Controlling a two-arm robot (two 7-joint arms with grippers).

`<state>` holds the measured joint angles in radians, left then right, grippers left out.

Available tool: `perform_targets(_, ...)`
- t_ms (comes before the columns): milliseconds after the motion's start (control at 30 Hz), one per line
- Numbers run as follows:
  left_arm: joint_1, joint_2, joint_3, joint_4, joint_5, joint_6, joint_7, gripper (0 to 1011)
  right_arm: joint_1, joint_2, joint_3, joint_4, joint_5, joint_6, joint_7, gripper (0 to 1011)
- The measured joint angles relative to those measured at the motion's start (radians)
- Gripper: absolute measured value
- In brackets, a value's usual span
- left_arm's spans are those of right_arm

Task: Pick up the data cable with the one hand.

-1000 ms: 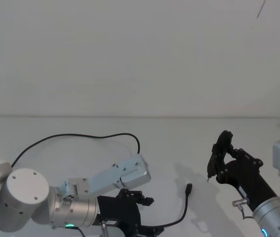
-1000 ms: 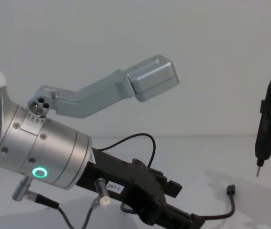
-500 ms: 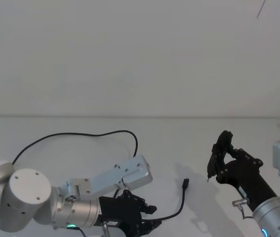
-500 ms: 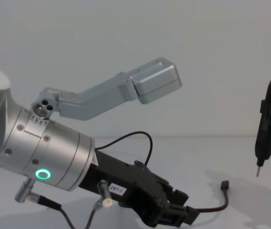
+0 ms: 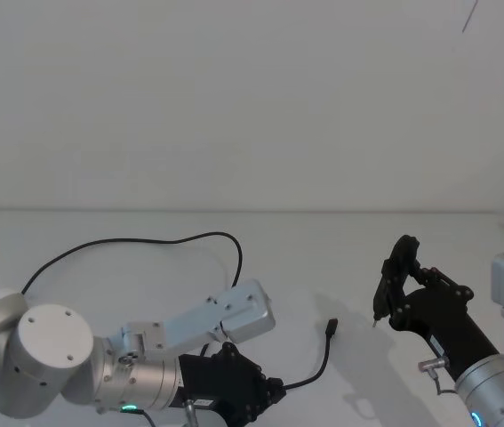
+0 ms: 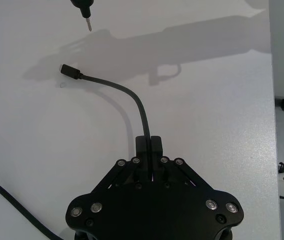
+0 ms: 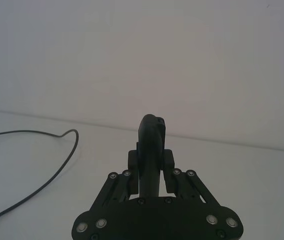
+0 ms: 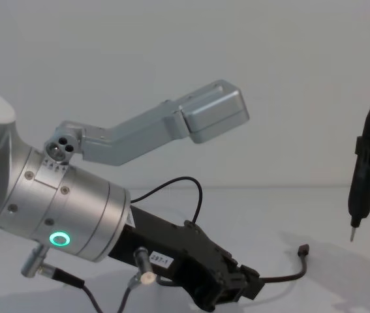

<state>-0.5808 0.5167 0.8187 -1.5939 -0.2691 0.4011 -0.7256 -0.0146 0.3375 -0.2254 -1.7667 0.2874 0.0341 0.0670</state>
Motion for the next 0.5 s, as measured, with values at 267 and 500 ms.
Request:
perform_targets(267,-0.007,0.003,0.009,0.008,0.014,-0.035,-0.012,43,0.000,0.012,0.014,-0.014,0.016,0.007,0.027,279)
perform_targets(500,-0.020,0.019,0.022,0.015,0.038,-0.105,-0.046,43,0.005,0.038,0.041,-0.046,0.066,0.030,0.083,279)
